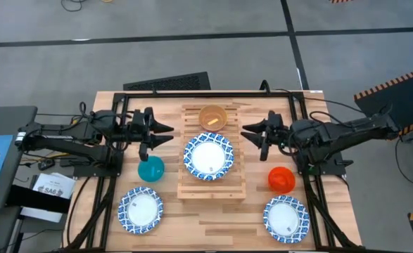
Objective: Place and stack bowls onto a shelf
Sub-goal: Stack the blue bowl on top of the yellow bowl on the shelf
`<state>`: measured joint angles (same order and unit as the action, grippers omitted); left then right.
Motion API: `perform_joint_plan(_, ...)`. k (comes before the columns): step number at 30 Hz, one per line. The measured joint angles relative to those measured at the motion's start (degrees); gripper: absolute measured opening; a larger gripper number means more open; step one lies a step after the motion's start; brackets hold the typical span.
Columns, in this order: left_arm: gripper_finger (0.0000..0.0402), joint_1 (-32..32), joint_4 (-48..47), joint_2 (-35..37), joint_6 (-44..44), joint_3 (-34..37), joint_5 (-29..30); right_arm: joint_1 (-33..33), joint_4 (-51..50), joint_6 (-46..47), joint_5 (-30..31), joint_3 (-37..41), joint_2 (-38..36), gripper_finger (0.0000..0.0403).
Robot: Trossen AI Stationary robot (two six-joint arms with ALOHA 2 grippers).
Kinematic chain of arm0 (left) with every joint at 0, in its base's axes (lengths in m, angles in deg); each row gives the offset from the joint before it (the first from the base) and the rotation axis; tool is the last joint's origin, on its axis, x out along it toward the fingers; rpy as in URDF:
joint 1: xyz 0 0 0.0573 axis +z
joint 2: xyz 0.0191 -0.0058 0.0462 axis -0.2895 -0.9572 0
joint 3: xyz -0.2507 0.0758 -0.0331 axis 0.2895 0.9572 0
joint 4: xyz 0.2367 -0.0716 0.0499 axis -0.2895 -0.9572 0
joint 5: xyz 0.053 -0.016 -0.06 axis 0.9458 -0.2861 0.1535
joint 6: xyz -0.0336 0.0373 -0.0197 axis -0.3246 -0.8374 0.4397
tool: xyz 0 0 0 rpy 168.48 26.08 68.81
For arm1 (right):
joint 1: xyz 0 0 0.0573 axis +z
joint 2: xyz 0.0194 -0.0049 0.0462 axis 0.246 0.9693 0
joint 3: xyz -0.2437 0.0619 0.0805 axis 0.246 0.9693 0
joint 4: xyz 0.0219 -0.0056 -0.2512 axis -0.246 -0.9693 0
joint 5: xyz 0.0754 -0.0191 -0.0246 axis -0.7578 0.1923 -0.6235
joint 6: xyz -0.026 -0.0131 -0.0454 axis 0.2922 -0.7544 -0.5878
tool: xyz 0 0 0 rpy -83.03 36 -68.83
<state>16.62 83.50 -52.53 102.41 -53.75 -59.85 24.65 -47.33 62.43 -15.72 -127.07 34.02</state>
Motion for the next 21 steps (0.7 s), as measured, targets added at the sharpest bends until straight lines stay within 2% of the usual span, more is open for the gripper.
perform_joint_plan(10, 0.0137, 0.0, -0.21, -0.02, 1.79, 0.0, -0.03, 0.05, 1.64, 0.01, -0.43, 0.0, 0.01, 0.0152)
perform_joint_plan(14, 0.0137, 0.1, -1.5, 0.0, 5.2, -0.39, -0.01, 0.05, 1.49, 0.02, -0.43, 0.0, 0.01, 0.0152)
perform_joint_plan(16, 0.0137, 1.18, -9.39, -0.7, 7.76, -2.95, -1.33, 0.03, 1.31, 0.02, -0.43, 0.0, 0.01, 0.0152)
perform_joint_plan(18, 0.0137, 2.9, -21.31, -2.16, 7.7, -6.48, -3.71, -0.13, 0.75, 0.04, -0.43, 0.0, 0.01, 0.0152)
perform_joint_plan(21, 0.0137, 4.35, -37.26, -4.85, 2.66, -10.53, -4.5, -0.52, 0.13, 0.49, -0.42, 0.0, 0.03, 0.0152)
